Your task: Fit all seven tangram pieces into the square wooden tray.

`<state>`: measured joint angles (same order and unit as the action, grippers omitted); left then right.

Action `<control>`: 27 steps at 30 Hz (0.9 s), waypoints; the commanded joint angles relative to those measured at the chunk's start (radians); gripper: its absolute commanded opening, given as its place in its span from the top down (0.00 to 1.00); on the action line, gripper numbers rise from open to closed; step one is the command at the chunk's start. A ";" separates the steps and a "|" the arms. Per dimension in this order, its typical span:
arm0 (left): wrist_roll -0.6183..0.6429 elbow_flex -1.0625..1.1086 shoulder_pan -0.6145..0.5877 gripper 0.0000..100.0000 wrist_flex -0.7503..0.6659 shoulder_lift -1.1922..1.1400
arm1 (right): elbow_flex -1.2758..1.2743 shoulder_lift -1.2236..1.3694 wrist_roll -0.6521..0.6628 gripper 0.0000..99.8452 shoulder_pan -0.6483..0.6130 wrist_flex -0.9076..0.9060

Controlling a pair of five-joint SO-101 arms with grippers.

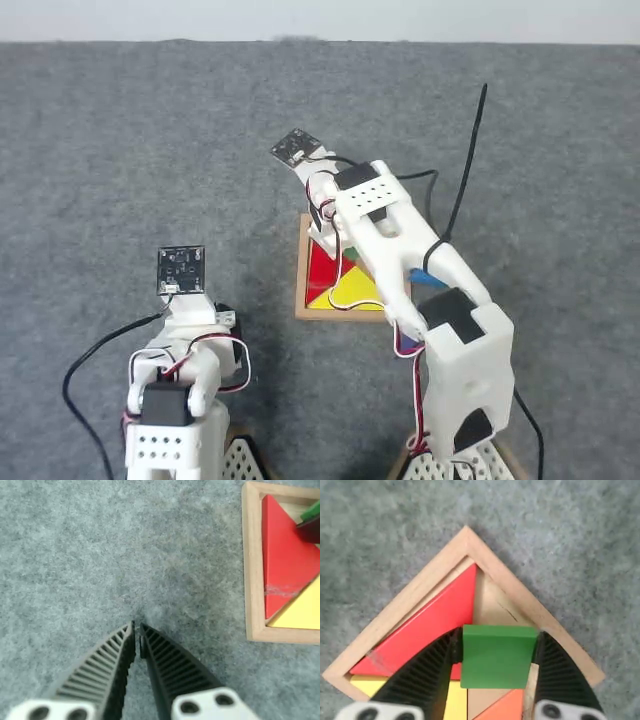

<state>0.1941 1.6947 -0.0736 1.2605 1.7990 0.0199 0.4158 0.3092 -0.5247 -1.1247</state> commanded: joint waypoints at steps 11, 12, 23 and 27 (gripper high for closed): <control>-0.011 -0.012 -0.006 0.99 0.002 0.020 | 0.061 -0.019 -0.012 0.74 0.002 0.002; -0.011 -0.012 -0.006 0.99 0.002 0.020 | 0.061 -0.019 -0.012 0.74 0.002 0.004; -0.011 -0.012 -0.006 0.99 0.002 0.020 | -0.051 -0.189 -0.103 0.82 0.113 0.151; -0.011 -0.012 -0.006 0.99 0.002 0.020 | -0.192 -0.242 -0.095 0.84 0.091 0.262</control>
<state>0.1941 1.6947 -0.0736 1.2605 1.7990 -0.1212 0.2670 0.2232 -0.4281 -0.9344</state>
